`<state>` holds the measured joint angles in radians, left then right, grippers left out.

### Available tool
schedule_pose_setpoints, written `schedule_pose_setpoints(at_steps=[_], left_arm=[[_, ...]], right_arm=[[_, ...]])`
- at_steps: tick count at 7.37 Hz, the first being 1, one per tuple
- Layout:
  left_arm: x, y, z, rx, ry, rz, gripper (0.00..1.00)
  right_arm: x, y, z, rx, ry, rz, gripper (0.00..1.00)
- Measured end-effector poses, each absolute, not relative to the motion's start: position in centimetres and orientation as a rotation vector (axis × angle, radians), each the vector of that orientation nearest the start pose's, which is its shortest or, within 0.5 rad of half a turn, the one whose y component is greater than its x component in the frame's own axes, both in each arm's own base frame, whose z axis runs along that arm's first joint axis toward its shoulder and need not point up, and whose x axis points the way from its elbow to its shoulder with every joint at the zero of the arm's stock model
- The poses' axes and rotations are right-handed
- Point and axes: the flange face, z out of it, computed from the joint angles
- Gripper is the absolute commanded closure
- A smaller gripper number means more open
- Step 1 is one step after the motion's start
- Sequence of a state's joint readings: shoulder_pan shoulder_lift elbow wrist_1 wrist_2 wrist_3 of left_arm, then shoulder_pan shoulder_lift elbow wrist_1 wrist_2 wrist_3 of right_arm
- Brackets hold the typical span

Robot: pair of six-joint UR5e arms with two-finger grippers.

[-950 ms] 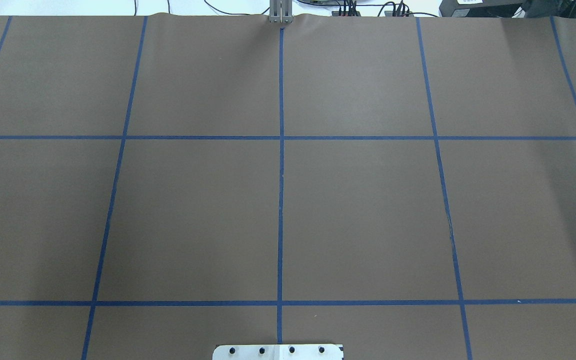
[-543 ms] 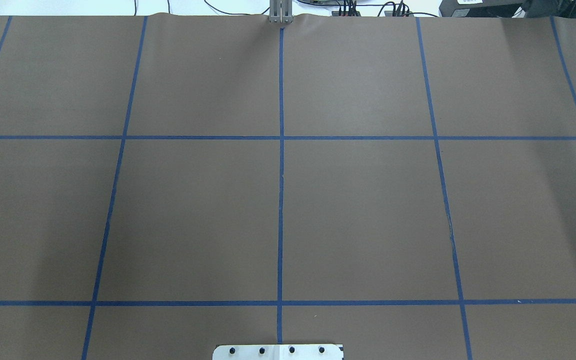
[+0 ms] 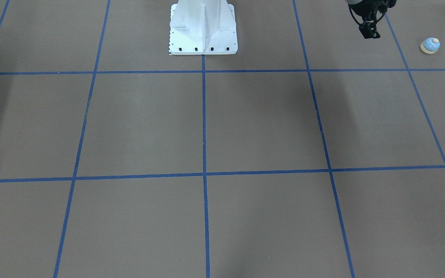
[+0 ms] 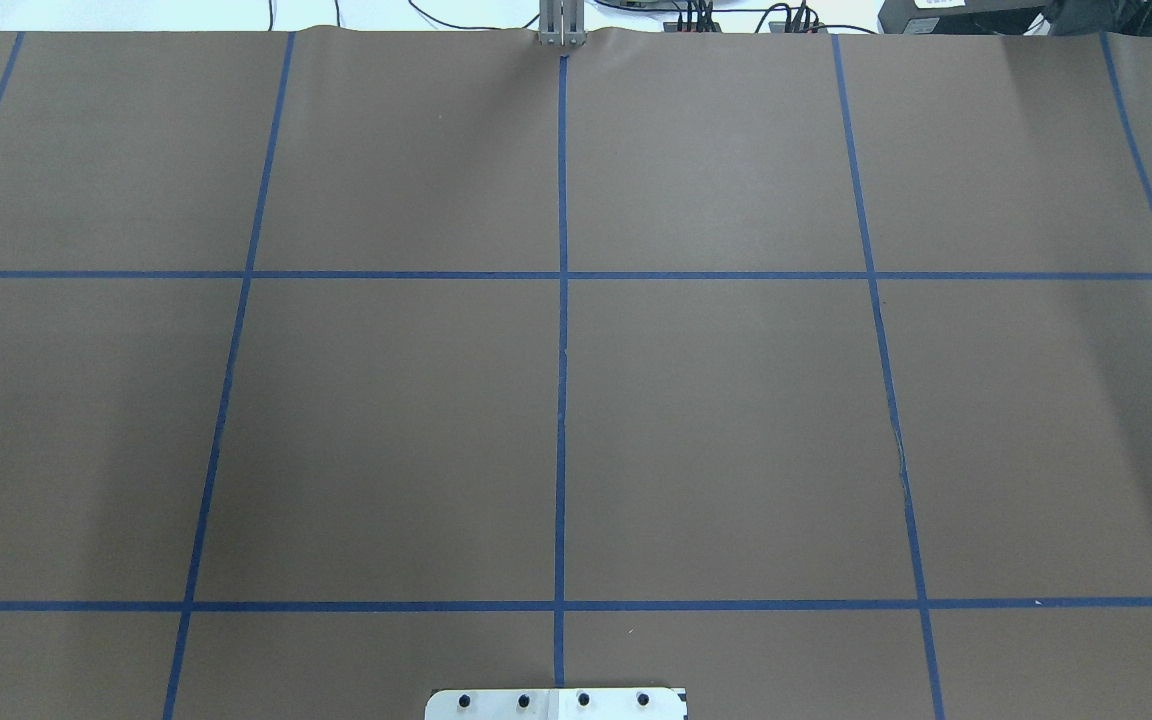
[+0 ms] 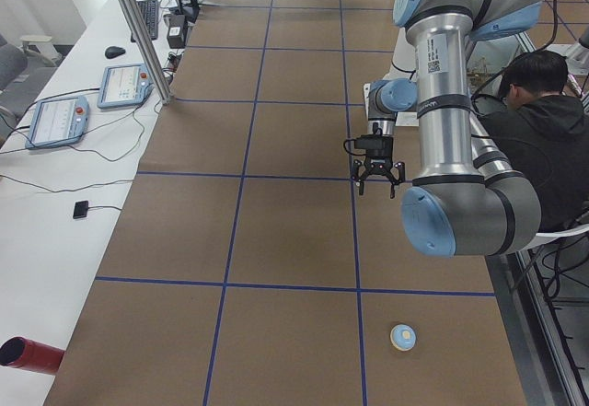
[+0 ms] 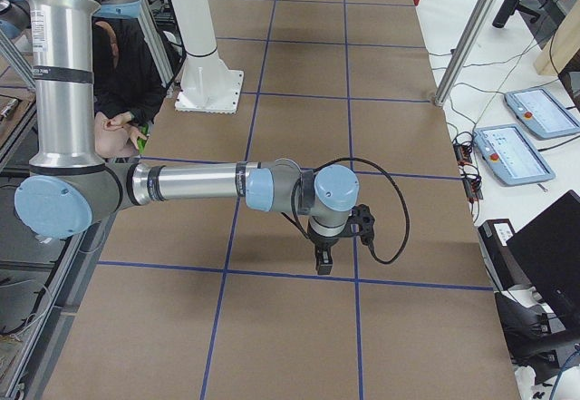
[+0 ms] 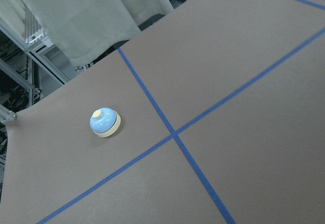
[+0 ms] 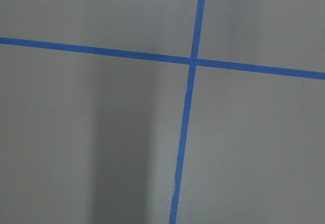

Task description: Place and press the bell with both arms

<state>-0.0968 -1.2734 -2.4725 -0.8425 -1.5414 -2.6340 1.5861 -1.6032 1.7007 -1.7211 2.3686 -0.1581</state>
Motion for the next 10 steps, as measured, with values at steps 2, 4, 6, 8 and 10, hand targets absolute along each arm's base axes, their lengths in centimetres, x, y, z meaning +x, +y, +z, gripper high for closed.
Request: schedule_pose_setpoints(at_steps=[2,4,6,8,10], left_arm=[[26.8,-14.2,51.0,0.171,-0.179,-1.304,0.00],[26.7,-12.2,58.0,0.230,-0.204,-1.392,0.00],[25.7,-10.2,64.0,0.265,-0.207,-1.430,0.00],[24.6,-8.3,68.2,0.270,-0.223,-1.459,0.00],[23.1,-7.2,71.5,0.272,-0.249,-1.478,0.00]], right_arm=[[6.9,-47.5,62.1,0.024,-0.799,-0.117,0.00],[6.9,-47.3,62.4,0.020,-0.804,-0.116,0.00],[6.8,-46.9,62.7,0.013,-0.818,-0.115,0.00],[6.8,-46.9,62.5,0.017,-0.823,-0.114,0.00],[6.8,-47.0,62.3,0.018,-0.823,-0.110,0.00]])
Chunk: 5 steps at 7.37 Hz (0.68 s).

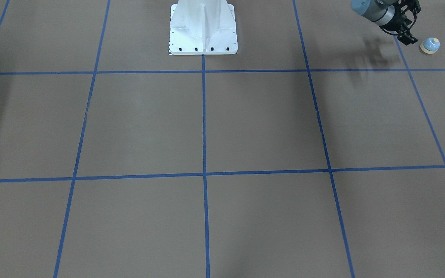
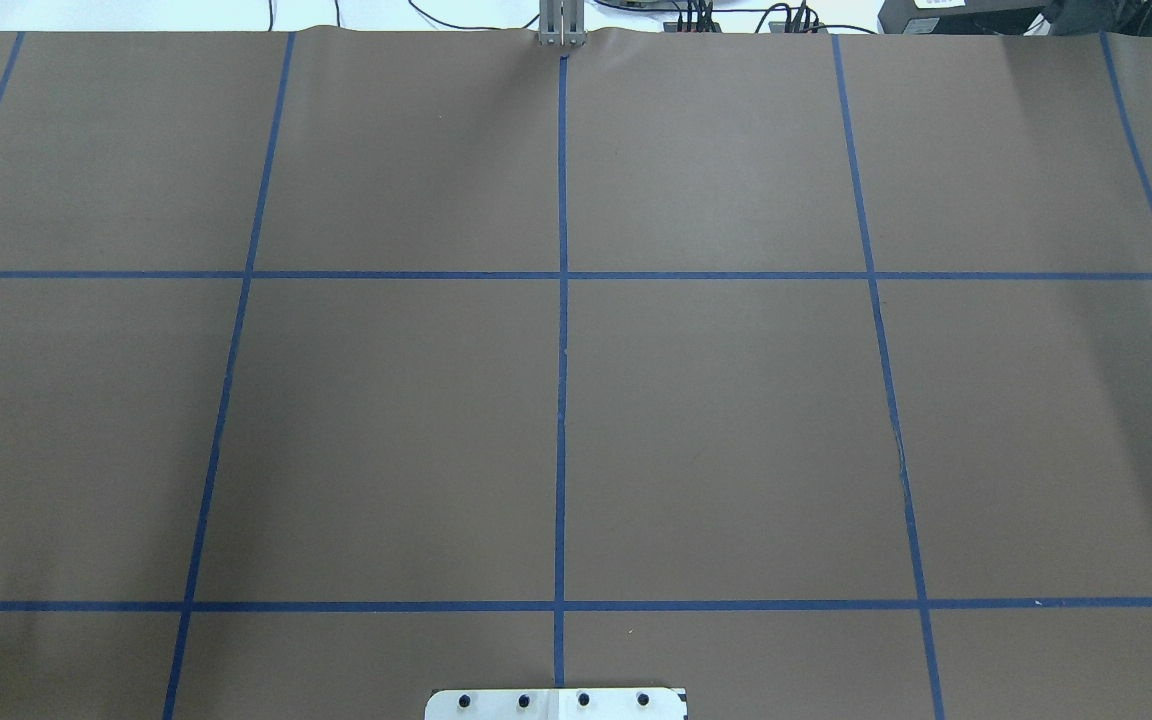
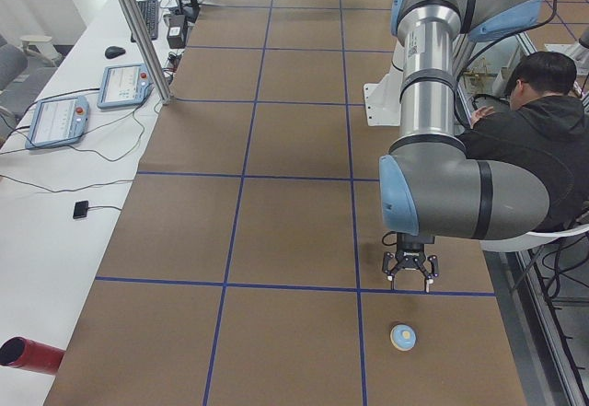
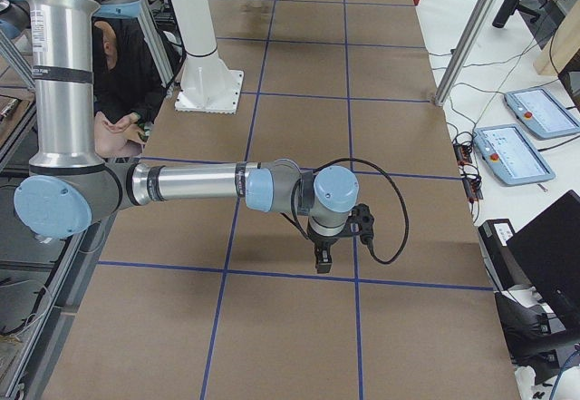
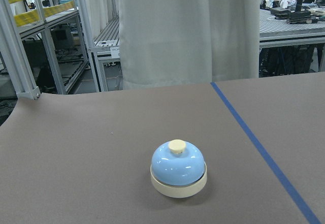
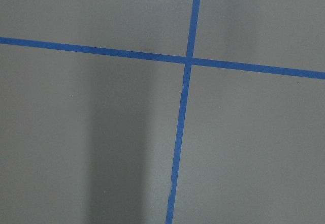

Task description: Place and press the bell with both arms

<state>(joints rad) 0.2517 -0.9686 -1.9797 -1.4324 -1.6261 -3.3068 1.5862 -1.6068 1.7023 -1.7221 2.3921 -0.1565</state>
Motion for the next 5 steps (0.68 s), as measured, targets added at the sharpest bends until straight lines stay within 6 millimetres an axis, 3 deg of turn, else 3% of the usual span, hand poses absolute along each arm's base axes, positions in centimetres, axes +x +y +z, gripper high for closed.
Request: schedule_pose_setpoints(at_steps=[2,5], left_arm=[[21.7,-7.1,75.2,0.285,-0.263,-1.475,0.00],[19.2,-7.7,77.0,0.284,-0.263,-1.472,0.00]], right_arm=[[6.8,-47.1,62.1,0.020,-0.824,-0.109,0.00],[6.8,-47.3,61.9,0.025,-0.825,-0.111,0.00]])
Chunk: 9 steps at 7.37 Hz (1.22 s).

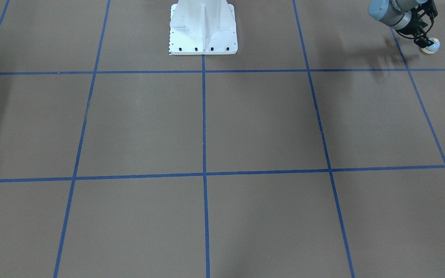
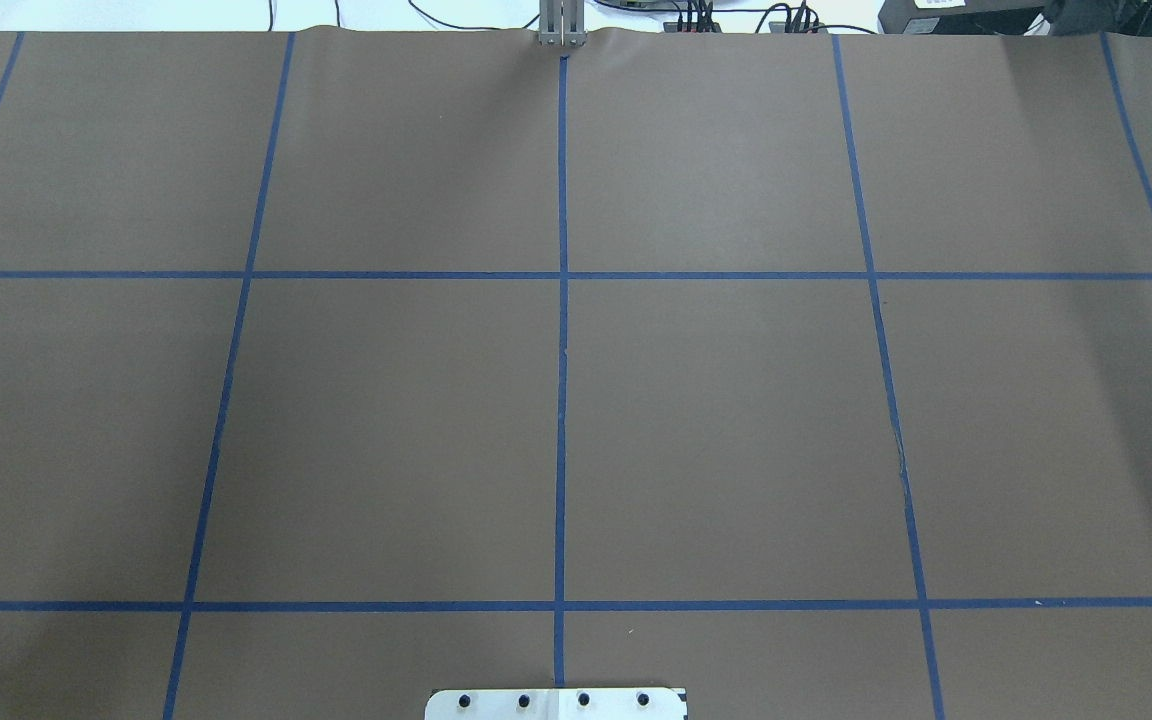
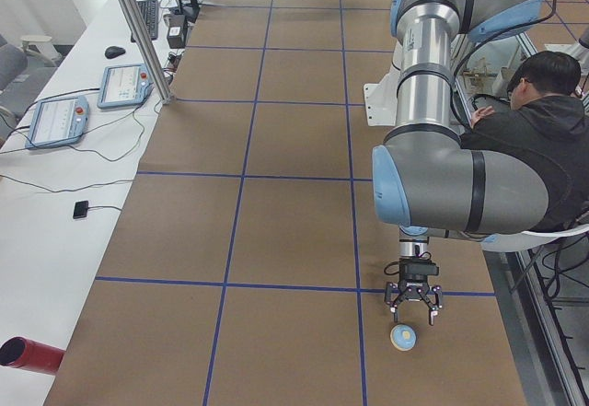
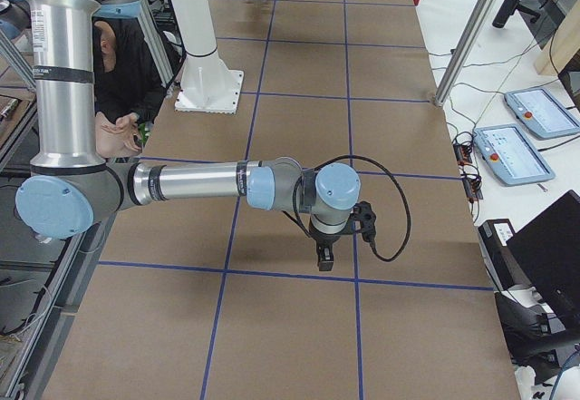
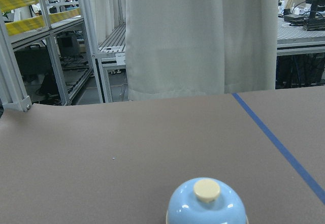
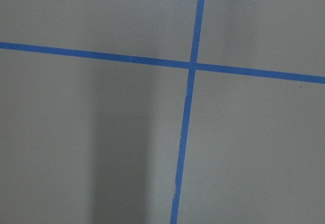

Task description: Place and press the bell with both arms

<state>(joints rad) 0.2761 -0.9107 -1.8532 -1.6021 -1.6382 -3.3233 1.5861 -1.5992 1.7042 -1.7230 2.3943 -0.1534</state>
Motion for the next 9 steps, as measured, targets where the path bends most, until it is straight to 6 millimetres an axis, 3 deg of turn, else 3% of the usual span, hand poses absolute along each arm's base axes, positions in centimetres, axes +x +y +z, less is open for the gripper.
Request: schedule_pose_setpoints(at_steps=[6,9], left_arm=[[19.1,-7.8,77.5,0.267,-0.252,-1.466,0.00],[18.5,-7.9,79.1,0.266,-0.252,-1.460,0.00]], right_arm=[[6.7,-47.4,61.8,0.025,-0.826,-0.110,0.00],[6.7,-47.4,61.8,0.024,-0.826,-0.109,0.00]])
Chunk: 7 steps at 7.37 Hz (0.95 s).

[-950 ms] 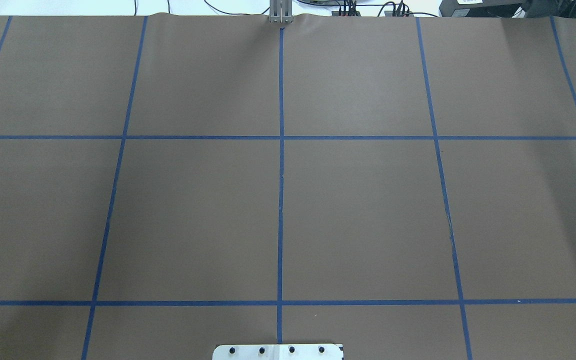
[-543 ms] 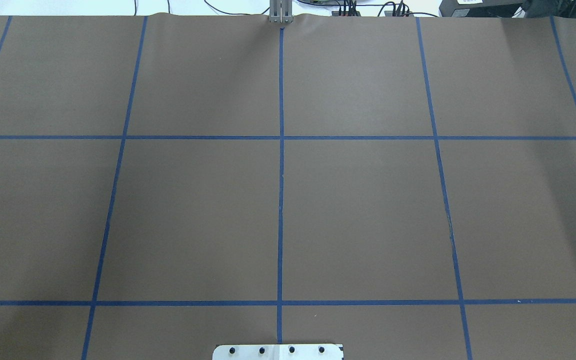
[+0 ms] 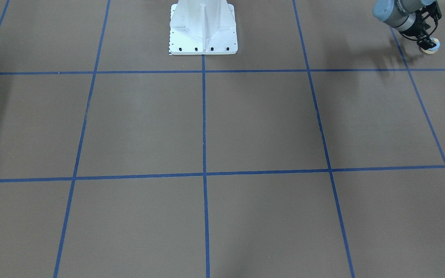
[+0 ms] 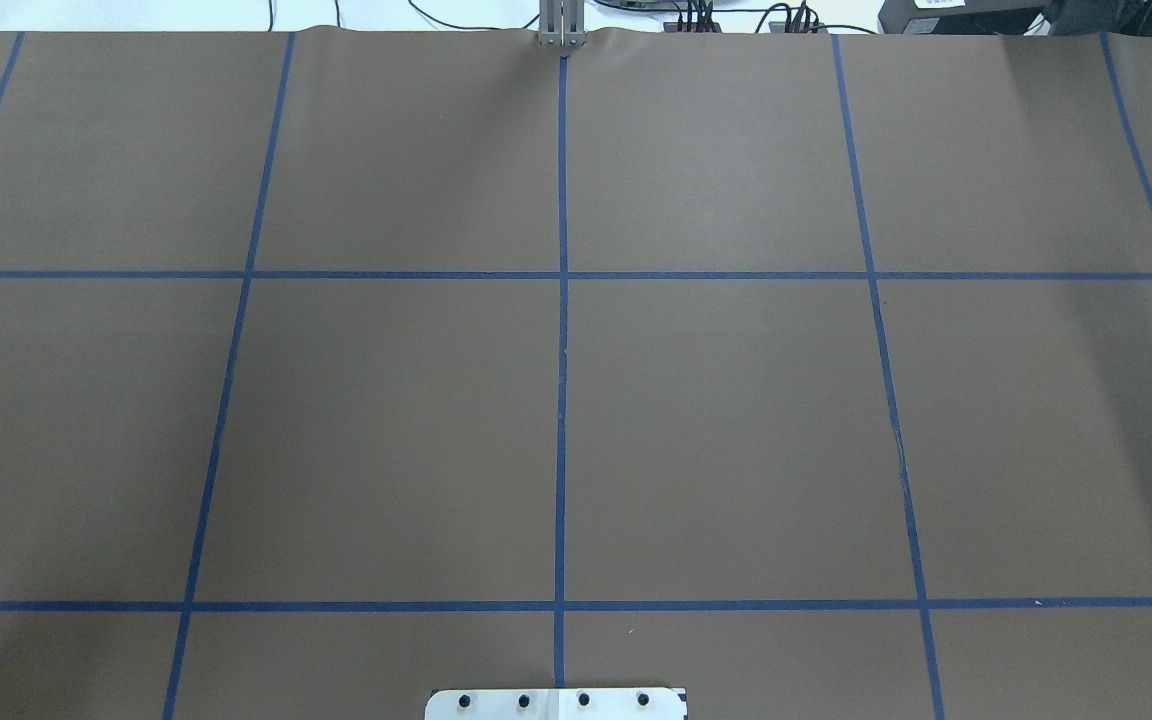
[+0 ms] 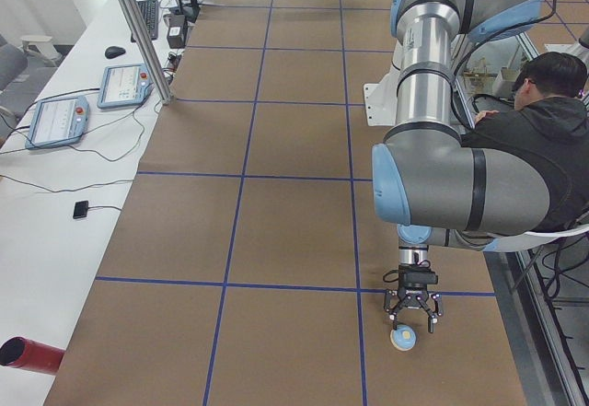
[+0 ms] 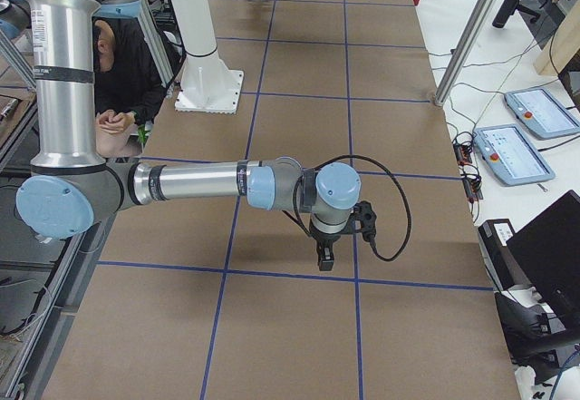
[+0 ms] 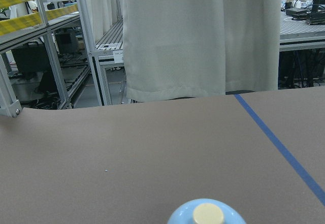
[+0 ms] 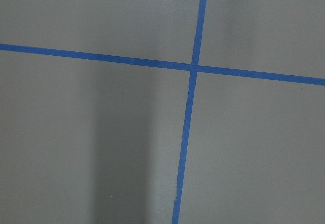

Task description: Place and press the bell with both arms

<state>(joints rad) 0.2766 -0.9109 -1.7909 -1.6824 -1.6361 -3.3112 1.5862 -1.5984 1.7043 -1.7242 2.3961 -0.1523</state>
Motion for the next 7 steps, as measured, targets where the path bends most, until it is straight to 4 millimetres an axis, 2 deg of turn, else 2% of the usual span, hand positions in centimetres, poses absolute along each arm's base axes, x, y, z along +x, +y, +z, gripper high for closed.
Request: schedule_pose_setpoints(at_steps=[3,7], left_arm=[[17.76,-8.15,80.61,0.267,-0.255,-1.441,0.00],[17.75,-8.36,80.52,0.257,-0.254,-1.414,0.00]], right_arm=[[6.75,-47.36,61.88,0.023,-0.826,-0.109,0.00],[6.75,-47.34,62.03,0.020,-0.825,-0.108,0.00]])
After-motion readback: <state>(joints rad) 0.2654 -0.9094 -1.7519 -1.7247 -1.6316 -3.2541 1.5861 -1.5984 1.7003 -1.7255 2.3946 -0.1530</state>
